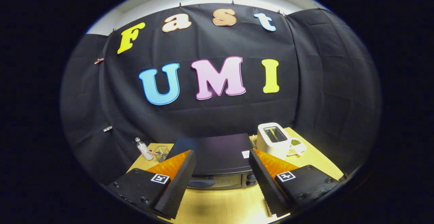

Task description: Open the toaster oven, put the food inside, and close the toaster oven door.

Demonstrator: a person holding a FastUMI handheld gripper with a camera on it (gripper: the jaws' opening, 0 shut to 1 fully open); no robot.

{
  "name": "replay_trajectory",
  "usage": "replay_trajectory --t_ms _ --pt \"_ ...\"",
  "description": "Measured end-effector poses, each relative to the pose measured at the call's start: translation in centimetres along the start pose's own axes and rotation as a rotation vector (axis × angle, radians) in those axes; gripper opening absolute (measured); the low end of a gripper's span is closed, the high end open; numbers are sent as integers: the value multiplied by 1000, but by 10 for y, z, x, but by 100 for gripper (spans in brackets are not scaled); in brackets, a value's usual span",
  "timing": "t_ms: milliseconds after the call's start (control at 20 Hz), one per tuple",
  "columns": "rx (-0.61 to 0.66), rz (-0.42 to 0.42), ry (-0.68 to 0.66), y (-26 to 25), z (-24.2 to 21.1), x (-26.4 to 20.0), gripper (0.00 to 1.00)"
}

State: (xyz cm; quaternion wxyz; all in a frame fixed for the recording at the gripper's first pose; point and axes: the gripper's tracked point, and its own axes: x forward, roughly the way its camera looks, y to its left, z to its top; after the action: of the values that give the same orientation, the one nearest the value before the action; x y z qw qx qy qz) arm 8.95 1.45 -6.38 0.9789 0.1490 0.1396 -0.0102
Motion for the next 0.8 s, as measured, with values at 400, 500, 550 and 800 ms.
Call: replay_trajectory --t_ms 400,500,550,800 --pt "-78 5 -129 -14 63 -53 98" --pt "-62 7 -146 -16 71 -62 98" --pt "-61 2 -152 -19 74 -64 98" --pt "-61 -15 -158 -26 72 -73 98"
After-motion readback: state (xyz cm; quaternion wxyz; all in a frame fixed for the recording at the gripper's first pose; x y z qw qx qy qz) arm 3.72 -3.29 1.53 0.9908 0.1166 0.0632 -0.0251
